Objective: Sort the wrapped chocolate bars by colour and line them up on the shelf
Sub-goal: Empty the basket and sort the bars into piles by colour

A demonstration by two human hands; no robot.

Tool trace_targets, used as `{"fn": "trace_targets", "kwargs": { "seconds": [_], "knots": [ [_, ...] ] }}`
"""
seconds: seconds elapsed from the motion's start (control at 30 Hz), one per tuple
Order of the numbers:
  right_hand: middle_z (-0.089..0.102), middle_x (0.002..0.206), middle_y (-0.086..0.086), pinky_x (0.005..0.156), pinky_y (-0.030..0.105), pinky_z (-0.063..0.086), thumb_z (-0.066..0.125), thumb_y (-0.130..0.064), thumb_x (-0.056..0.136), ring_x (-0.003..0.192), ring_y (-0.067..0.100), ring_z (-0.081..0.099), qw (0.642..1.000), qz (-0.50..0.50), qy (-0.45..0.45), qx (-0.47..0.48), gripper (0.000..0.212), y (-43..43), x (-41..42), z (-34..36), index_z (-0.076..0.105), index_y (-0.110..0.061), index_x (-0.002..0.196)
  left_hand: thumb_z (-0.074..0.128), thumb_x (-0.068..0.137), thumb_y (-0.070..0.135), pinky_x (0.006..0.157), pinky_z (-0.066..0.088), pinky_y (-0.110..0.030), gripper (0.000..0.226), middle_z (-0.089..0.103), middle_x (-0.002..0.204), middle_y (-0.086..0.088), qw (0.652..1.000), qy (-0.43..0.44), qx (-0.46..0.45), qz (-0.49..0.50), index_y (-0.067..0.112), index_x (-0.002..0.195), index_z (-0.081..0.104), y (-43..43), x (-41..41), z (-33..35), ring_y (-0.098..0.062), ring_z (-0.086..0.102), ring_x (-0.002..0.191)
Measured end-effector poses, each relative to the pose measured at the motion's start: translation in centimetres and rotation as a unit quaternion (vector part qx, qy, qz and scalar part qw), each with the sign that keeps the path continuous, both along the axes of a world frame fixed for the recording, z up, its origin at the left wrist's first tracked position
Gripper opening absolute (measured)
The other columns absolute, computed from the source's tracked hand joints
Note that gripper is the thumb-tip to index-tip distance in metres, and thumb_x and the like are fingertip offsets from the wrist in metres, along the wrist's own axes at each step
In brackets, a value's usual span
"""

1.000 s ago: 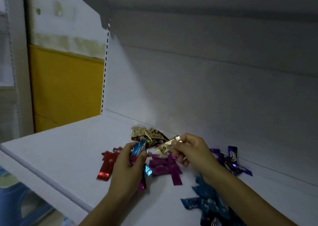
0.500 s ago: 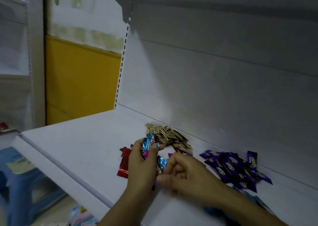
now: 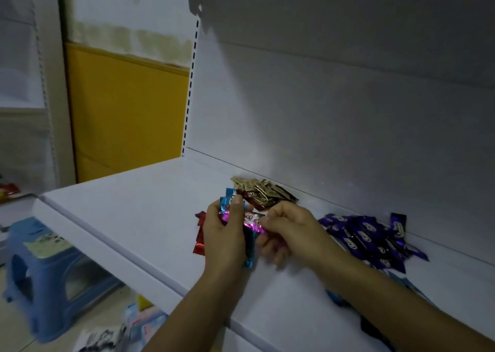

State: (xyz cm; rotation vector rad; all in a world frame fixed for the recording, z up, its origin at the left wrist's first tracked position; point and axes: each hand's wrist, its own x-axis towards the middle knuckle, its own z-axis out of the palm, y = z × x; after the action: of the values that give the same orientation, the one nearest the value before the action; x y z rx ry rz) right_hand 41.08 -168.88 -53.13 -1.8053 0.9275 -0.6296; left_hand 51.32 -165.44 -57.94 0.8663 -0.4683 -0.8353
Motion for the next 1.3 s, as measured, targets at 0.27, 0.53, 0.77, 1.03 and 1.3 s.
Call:
{"fn": "trace_targets", "kwargs": {
  "seconds": [0.27,0.53,0.77,1.03,1.3],
  "knots": [
    [0.072,0.074,0.005,0.052,0.024,0.054,0.057,-0.008,0.091,0.066,0.014,0.069,0.982,-0.102,-0.147,0.055,0.005,-3.2,-4.2,2.4,0.063,-0.007,0.089,0.05,0.095,0.033,0.071,0.052,-0.019,0.041,0.06,0.118,0.001,0.991,-0.126,0.044,0.026,0.023,0.135,0.043,-0.1,-0.2,-0.2,-0.009,0.06,0.094],
    [0.061,0.096,-0.007,0.076,0.028,0.05,0.064,-0.02,0.089,0.091,0.012,0.06,0.966,-0.143,0.143,-0.164,0.014,-5.2,-6.8,-0.1,0.062,-0.022,0.103,0.05,0.095,0.033,0.046,0.044,-0.004,0.035,0.063,0.102,0.007,0.986,-0.16,0.047,0.008,0.025,0.129,0.047,-0.4,-0.5,-0.6,-0.005,0.06,0.084],
    [0.068,0.071,-0.001,0.056,0.018,0.051,0.061,-0.073,0.06,0.061,0.009,0.063,0.982,0.042,0.095,-0.156,0.051,-0.4,-3.6,-0.2,0.068,-0.024,0.073,0.052,0.096,0.03,0.054,0.047,-0.008,0.009,0.069,0.084,0.014,0.989,-0.143,0.02,-0.016,0.034,0.104,0.055,-0.3,-0.3,-0.7,0.006,0.065,0.078],
    [0.067,0.07,0.001,0.058,0.027,0.052,0.071,-0.026,0.082,0.064,0.012,0.062,0.971,-0.008,0.058,-0.233,0.012,1.0,-2.2,-1.2,0.067,-0.017,0.075,0.049,0.098,0.029,0.056,0.052,-0.014,0.018,0.071,0.09,0.007,0.995,-0.087,0.02,-0.052,0.024,0.114,0.057,0.9,-0.1,0.2,-0.006,0.07,0.079],
    [0.069,0.062,0.001,0.048,0.016,0.047,0.064,-0.013,0.087,0.052,0.008,0.063,0.983,-0.079,-0.042,-0.16,0.011,1.0,-5.5,0.2,0.064,-0.005,0.079,0.057,0.094,0.025,0.049,0.047,-0.013,0.026,0.067,0.099,-0.001,0.979,-0.189,0.023,-0.077,0.028,0.12,0.053,1.9,-0.6,0.3,-0.003,0.067,0.064]
  ]
}}
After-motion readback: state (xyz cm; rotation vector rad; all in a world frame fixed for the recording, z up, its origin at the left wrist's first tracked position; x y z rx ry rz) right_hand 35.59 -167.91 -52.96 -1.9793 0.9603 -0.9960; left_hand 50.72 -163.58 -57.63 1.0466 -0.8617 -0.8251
